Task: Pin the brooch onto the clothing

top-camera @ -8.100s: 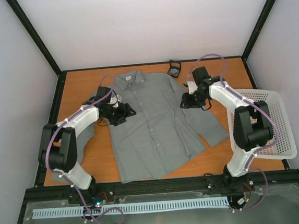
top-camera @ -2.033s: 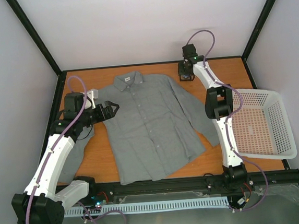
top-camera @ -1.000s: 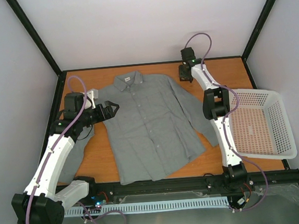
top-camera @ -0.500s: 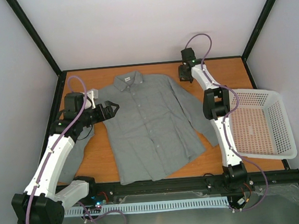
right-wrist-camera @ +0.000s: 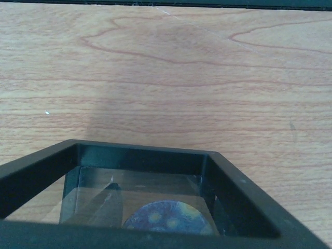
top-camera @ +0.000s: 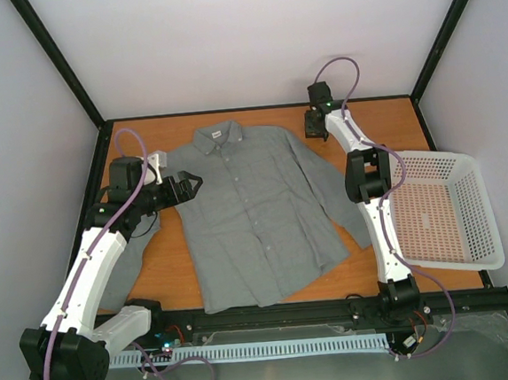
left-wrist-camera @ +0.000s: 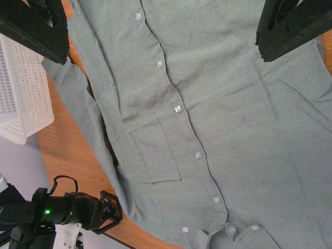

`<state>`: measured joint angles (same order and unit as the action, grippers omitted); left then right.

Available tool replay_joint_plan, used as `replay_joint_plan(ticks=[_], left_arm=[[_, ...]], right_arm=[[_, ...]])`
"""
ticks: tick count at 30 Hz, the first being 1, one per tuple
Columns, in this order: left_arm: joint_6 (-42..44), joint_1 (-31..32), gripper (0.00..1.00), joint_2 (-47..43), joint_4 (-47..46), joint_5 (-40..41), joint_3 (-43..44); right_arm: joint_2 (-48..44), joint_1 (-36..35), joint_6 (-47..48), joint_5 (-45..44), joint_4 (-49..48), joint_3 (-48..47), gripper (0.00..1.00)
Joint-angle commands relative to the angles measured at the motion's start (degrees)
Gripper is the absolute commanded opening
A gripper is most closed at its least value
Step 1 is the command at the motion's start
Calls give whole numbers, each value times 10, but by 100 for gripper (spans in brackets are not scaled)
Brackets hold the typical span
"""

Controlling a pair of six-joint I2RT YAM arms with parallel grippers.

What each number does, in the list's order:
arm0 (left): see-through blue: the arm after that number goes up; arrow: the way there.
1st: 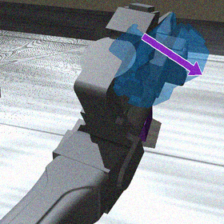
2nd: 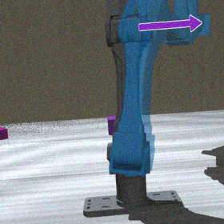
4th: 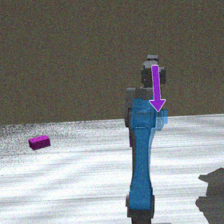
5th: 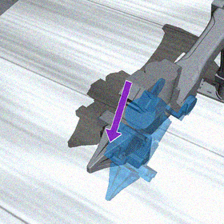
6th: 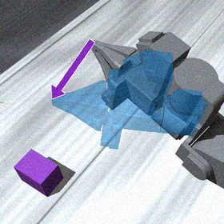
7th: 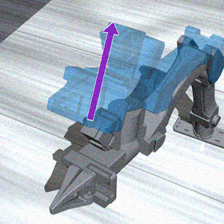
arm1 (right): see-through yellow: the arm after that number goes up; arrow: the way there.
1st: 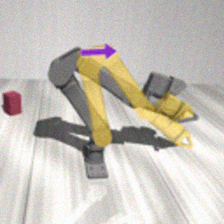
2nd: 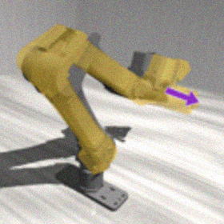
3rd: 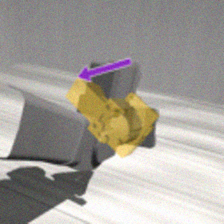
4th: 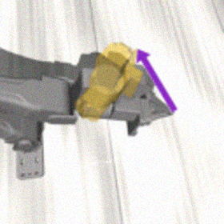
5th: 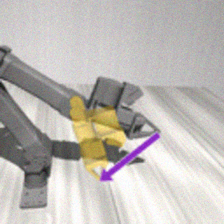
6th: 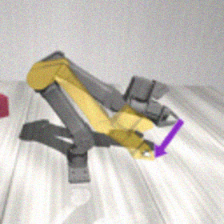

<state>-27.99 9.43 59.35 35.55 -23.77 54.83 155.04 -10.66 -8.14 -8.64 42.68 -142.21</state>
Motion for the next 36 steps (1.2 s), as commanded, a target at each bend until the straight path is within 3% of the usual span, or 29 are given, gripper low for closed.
replay_joint_plan(ticks=[1,19,24,36], left_arm=[[-8,-1,98,1,-14,-1,19],[-5,-1,98,8,-9,-5,37],[-3,-1,98,10,-8,-8,43],[-9,-1,98,60,-19,-47,83]], right_arm=[[-17,-3,5,-12,35,0,44],[-89,-1,-11,5,36,19,44],[-103,-1,-10,52,48,38,41],[-300,-1,-78,277,-30,305,40]])
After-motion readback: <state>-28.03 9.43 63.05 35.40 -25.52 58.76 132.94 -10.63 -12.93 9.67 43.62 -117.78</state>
